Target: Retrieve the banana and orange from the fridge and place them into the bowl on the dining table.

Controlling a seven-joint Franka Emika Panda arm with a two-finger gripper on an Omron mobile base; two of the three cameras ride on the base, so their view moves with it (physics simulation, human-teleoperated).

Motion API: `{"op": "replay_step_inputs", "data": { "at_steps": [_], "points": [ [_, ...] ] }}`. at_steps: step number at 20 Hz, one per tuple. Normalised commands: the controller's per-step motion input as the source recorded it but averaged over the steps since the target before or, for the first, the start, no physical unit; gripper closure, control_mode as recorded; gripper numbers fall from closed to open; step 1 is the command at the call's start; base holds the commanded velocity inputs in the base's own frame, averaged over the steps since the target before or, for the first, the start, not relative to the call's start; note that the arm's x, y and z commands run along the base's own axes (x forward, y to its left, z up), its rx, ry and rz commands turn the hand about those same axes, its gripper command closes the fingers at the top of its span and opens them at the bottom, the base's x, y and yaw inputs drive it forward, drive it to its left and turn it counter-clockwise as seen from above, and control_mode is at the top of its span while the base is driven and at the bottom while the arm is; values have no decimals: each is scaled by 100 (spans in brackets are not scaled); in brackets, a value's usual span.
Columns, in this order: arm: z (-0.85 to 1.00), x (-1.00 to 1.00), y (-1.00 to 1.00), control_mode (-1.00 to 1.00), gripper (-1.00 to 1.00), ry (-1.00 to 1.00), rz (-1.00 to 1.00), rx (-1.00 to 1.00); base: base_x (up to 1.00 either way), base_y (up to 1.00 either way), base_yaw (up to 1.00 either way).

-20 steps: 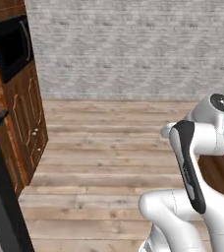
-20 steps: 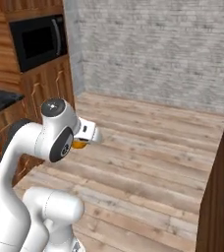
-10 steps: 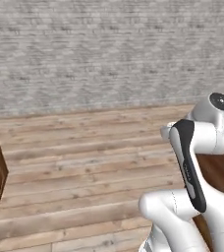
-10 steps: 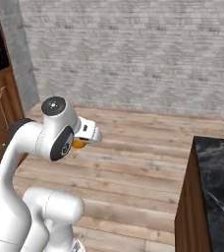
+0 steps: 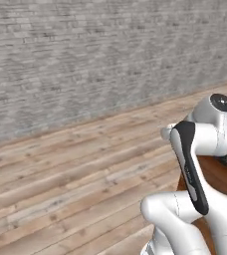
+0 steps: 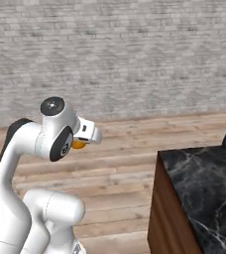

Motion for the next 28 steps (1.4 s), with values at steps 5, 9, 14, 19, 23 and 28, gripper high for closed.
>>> {"op": "replay_step_inputs", "data": {
  "at_steps": [5,9,14,19,23,28],
  "points": [
    [0,0,0,100,100,0,0,0,83,64,-69],
    [0,0,0,100,100,0,0,0,77,75,-75],
    [0,0,0,100,100,0,0,0,67,85,-71],
    [0,0,0,100,100,0,0,0,63,84,-70],
    [0,0,0,100,100,0,0,0,58,72,-75],
    [0,0,0,100,100,0,0,0,58,82,-72]
  ]
}}
